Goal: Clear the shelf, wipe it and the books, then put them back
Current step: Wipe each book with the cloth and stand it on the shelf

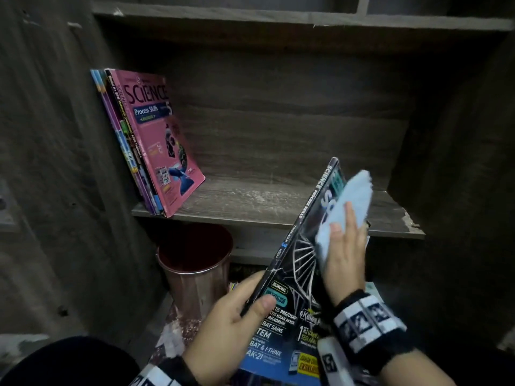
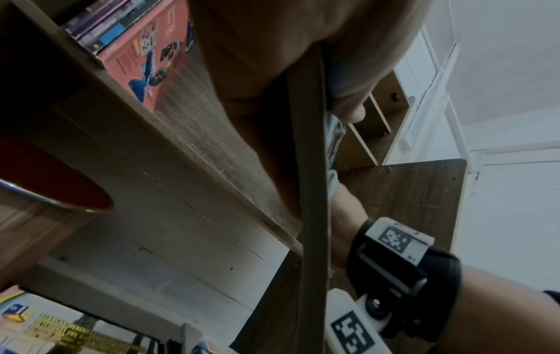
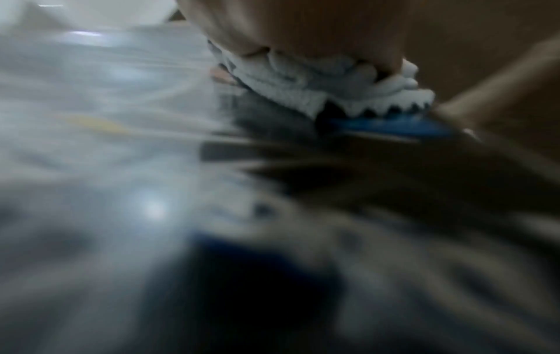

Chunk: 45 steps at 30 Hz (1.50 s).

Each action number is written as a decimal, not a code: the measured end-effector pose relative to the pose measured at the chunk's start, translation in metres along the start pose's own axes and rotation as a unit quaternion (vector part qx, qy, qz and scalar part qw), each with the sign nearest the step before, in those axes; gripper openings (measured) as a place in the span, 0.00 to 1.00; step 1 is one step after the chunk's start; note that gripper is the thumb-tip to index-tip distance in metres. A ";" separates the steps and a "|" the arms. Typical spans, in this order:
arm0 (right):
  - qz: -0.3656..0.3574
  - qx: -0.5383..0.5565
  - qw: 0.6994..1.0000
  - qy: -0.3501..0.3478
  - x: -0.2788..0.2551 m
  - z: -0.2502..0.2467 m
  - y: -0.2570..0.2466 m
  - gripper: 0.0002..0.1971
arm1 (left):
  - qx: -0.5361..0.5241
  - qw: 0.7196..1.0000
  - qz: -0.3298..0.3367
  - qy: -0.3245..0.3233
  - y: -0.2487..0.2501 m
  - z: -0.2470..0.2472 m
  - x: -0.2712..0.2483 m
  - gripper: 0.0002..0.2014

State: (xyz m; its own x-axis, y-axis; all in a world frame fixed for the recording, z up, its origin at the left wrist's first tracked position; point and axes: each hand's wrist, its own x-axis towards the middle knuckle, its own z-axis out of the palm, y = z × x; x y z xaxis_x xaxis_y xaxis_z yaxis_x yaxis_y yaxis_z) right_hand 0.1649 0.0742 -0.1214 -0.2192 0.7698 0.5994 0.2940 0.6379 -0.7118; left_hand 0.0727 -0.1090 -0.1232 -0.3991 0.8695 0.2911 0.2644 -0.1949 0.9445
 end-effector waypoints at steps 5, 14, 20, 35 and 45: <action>0.194 0.087 0.975 -0.059 0.001 -0.006 -0.003 0.23 | -0.018 0.998 0.022 0.056 0.007 -0.002 0.000 0.17; 0.207 0.205 0.906 -0.306 -0.064 0.017 -0.057 0.26 | -0.020 0.969 0.088 0.230 0.017 0.000 0.006 0.18; 0.116 0.369 0.889 -0.246 -0.046 -0.001 -0.091 0.43 | 0.118 0.968 0.140 0.171 0.013 0.007 0.001 0.18; 0.139 0.494 0.848 -0.132 -0.024 -0.025 -0.089 0.22 | 0.089 0.990 -0.059 0.090 -0.038 -0.035 0.056 0.42; 0.142 0.459 0.857 -0.185 0.002 -0.044 -0.048 0.31 | -0.062 0.967 -0.170 0.181 -0.053 -0.066 0.066 0.35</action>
State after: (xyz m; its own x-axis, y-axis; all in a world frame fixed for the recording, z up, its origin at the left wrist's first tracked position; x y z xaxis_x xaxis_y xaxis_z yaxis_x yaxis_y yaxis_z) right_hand 0.1917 0.0440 -0.0702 -0.5904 0.7422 0.3171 -0.4336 0.0397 -0.9002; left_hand -0.0256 -0.0711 -0.1436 -0.7312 0.6817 -0.0264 -0.0343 0.0019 0.9994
